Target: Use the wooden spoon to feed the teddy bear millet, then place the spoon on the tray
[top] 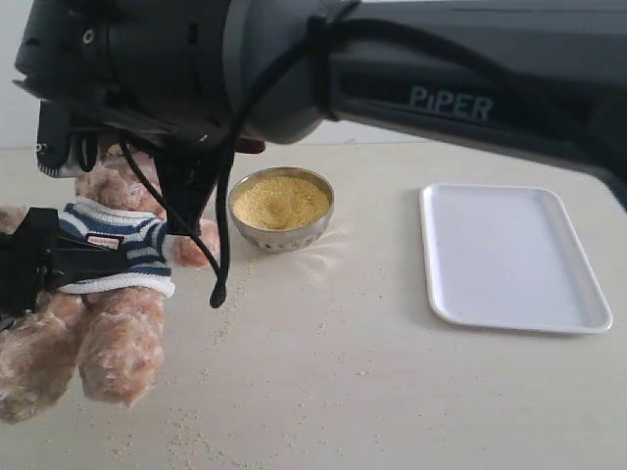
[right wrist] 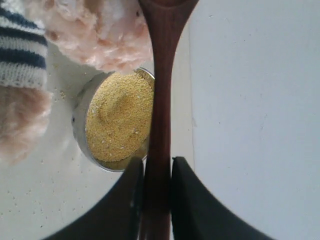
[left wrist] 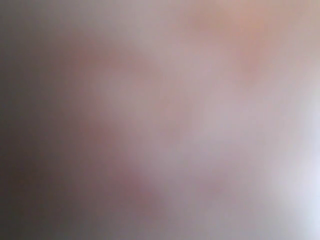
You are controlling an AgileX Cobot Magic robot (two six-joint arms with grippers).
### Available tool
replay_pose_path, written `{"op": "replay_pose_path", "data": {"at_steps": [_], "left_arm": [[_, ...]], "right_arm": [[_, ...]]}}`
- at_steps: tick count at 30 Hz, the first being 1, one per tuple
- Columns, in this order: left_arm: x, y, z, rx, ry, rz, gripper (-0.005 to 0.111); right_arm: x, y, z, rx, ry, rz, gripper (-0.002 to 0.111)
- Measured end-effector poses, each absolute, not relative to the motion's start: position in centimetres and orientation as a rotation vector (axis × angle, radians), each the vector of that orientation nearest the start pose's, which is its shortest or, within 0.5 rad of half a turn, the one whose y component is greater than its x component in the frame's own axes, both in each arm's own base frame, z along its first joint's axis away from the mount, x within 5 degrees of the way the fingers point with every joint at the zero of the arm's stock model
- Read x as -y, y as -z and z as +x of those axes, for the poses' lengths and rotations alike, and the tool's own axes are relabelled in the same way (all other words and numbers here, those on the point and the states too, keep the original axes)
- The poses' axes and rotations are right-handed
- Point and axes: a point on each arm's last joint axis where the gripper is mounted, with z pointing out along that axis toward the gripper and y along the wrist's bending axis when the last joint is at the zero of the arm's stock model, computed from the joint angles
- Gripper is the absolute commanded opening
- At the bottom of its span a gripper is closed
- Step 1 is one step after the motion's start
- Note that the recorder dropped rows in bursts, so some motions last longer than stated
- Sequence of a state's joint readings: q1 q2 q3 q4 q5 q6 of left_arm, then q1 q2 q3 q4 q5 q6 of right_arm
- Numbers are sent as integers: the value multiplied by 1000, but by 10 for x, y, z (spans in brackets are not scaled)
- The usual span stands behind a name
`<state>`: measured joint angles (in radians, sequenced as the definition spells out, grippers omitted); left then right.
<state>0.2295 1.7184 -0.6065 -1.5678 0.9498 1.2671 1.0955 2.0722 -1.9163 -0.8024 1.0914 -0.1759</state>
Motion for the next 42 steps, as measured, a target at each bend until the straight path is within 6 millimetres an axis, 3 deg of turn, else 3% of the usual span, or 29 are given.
{"op": "replay_pose_path", "data": {"at_steps": [11, 19, 27, 35, 42], "left_arm": [[14, -148, 266, -2373, 1239, -291, 5], [14, -148, 266, -2373, 1239, -291, 5], [14, -149, 266, -2370, 1240, -296, 5], [14, -149, 267, -2364, 1241, -303, 5], [14, -149, 267, -2364, 1241, -303, 5]], "right_arm": [[-379, -302, 262, -1721, 760, -1550, 0], [-382, -290, 258, -1783, 793, -1539, 0], [-382, -289, 254, -1837, 774, -1469, 0], [-385, -285, 248, -1977, 634, -1315, 0], [-384, -295, 247, -1948, 641, -1247, 0]]}}
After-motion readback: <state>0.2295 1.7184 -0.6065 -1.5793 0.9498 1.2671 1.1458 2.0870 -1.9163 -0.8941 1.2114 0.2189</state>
